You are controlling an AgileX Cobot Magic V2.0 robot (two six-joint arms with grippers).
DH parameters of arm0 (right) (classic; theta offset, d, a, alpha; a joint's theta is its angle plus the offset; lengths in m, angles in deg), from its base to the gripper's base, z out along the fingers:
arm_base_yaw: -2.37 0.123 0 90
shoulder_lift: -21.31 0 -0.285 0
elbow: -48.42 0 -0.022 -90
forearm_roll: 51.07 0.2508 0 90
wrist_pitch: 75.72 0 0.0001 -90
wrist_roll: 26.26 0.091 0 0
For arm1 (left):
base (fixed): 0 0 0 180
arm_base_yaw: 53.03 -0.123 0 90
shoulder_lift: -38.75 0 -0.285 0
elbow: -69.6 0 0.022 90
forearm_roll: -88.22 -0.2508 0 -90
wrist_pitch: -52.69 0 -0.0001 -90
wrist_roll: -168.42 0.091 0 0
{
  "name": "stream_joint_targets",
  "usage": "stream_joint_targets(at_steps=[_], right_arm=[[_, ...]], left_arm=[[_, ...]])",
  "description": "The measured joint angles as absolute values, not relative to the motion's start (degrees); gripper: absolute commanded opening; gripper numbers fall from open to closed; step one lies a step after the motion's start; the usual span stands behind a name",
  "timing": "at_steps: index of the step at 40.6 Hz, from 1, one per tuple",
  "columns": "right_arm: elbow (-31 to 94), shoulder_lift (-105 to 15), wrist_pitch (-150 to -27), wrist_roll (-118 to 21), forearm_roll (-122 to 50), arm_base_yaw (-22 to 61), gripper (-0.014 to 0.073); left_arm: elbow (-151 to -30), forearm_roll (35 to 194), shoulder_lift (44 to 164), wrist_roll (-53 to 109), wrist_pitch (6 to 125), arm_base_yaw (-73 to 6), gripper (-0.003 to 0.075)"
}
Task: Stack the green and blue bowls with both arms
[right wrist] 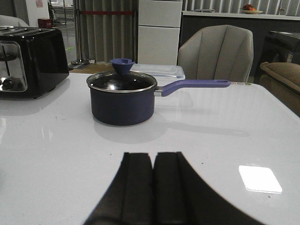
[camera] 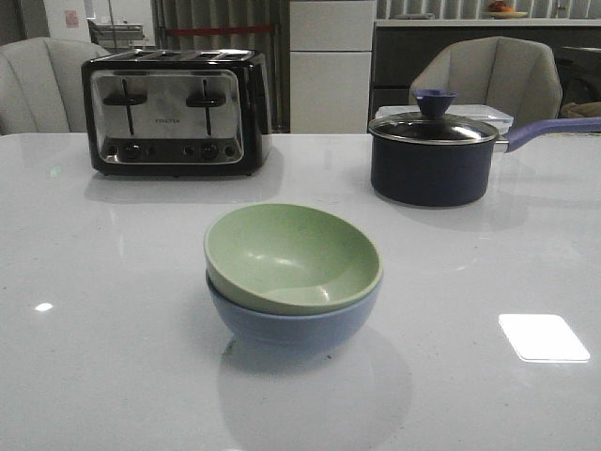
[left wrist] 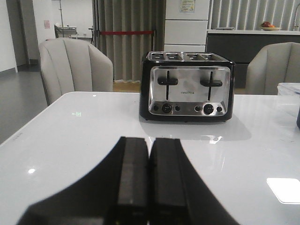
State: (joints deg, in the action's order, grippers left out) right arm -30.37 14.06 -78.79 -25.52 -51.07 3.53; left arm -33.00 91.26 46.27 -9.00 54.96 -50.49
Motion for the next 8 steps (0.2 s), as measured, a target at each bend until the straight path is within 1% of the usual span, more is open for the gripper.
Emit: stream_joint_targets(at_steps=[8], right_arm=[[-30.37,14.06,-78.79,-25.47,-51.07,3.53,0.0057]], left_arm=[[-33.00,91.26,46.27,-9.00,54.96,-50.49,0.0093]])
